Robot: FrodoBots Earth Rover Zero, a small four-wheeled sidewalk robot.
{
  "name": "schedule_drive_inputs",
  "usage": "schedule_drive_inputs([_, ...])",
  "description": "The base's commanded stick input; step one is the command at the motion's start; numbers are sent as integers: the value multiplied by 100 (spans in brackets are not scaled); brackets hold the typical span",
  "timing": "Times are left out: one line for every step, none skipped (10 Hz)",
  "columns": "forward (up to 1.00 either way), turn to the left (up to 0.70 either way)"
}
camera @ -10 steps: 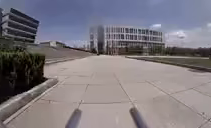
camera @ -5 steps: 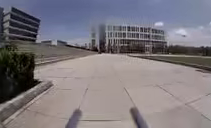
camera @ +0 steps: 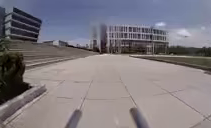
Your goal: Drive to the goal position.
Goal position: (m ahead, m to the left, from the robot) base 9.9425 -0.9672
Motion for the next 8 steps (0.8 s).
schedule_drive_inputs([70,2])
schedule_drive_inputs([70,2])
schedule_drive_inputs([70,2])
schedule_drive_inputs([70,-5])
schedule_drive_inputs([70,-31])
schedule_drive_inputs([70,-31])
schedule_drive_inputs([70,-31])
schedule_drive_inputs([70,-31])
